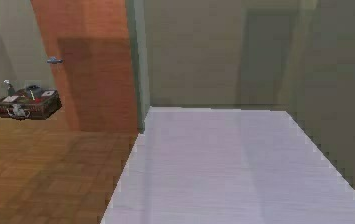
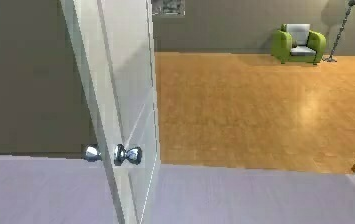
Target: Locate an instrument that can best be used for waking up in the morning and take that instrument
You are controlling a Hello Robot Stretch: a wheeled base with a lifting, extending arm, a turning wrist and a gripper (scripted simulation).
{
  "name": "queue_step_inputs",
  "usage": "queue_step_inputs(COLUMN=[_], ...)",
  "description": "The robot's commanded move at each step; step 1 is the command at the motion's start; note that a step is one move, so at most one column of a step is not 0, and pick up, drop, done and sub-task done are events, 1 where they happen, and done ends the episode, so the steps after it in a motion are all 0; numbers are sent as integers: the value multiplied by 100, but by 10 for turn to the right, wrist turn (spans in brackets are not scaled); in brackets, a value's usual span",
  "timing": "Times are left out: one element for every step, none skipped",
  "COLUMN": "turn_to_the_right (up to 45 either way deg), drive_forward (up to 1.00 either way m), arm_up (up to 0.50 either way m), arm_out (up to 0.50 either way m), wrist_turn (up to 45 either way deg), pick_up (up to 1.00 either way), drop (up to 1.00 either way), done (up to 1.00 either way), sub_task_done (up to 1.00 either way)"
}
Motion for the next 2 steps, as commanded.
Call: queue_step_inputs(turn_to_the_right=[0,-450], drive_forward=[60,0], arm_up=[0,0], arm_out=[0,0], wrist_turn=[0,0], pick_up=[0,0], drop=[0,0], done=[0,0], sub_task_done=[0,0])
